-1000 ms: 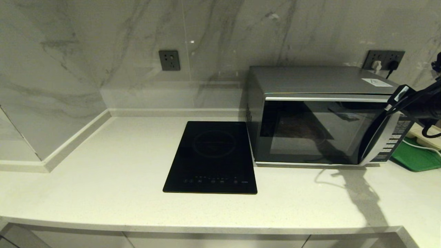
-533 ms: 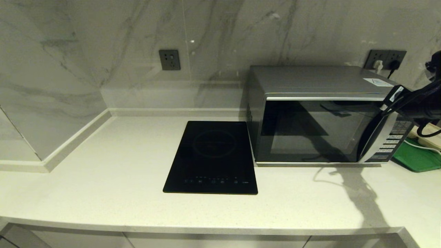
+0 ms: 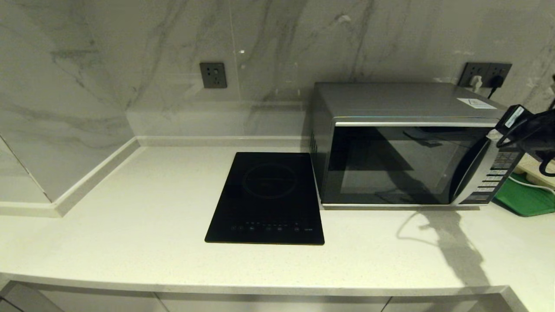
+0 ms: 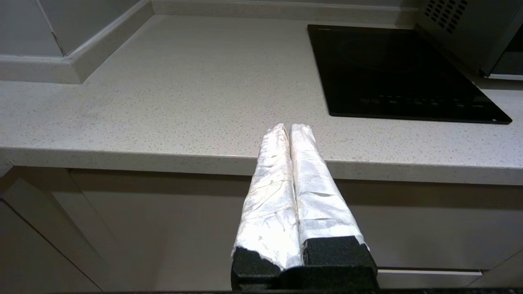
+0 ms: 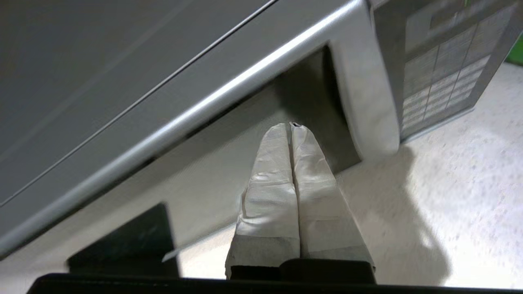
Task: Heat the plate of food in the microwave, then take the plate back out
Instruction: Close the microwave oven, then open the microwave oven
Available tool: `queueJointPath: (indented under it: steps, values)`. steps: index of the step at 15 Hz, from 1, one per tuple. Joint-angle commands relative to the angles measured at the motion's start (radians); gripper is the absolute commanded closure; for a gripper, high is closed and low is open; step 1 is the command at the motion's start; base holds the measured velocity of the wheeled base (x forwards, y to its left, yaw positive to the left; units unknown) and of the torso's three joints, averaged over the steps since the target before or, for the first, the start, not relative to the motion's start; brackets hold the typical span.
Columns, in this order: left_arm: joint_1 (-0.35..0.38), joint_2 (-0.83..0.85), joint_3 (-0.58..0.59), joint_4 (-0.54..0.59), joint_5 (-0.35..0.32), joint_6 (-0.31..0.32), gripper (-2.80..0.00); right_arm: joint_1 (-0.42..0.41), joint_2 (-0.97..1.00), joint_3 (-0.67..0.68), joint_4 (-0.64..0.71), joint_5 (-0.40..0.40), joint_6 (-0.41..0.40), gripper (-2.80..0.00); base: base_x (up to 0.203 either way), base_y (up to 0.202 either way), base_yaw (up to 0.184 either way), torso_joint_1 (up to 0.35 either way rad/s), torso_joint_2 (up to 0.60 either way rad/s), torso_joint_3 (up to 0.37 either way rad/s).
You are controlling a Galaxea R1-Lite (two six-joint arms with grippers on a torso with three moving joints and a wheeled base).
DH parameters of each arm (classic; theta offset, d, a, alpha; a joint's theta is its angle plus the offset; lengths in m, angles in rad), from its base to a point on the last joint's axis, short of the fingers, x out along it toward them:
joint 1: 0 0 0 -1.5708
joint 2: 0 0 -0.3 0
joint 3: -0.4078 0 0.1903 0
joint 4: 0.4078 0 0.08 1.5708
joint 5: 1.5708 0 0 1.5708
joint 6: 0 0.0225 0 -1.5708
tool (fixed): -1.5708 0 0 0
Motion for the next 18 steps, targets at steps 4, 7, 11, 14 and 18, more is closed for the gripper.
queueJointPath:
  steps: [4,7,11,14,18]
  values:
    - [0.000,0.000,0.000,-0.001,0.000,0.000,0.00,-0.211,-0.258,0.104,0.190,0.373,0.004,0.00,0.000,0.000,0.000,0.000,0.00,0.000]
    - [0.000,0.000,0.000,-0.001,0.000,-0.001,0.00,-0.472,-0.274,0.130,0.322,0.681,-0.235,0.00,0.000,0.000,0.000,0.000,0.00,0.000]
    - [0.000,0.000,0.000,-0.001,0.000,-0.001,0.00,-0.637,-0.166,0.150,0.568,0.800,-0.766,0.00,0.000,0.000,0.000,0.000,0.00,0.000]
    - [0.000,0.000,0.000,-0.001,0.000,0.000,0.00,-0.671,-0.035,0.168,0.559,0.809,-0.751,0.00,0.000,0.000,0.000,0.000,0.00,0.000]
    - [0.000,0.000,0.000,-0.001,0.000,0.000,0.00,-0.711,0.123,0.295,0.204,0.781,-0.703,0.00,0.000,0.000,0.000,0.000,0.00,0.000]
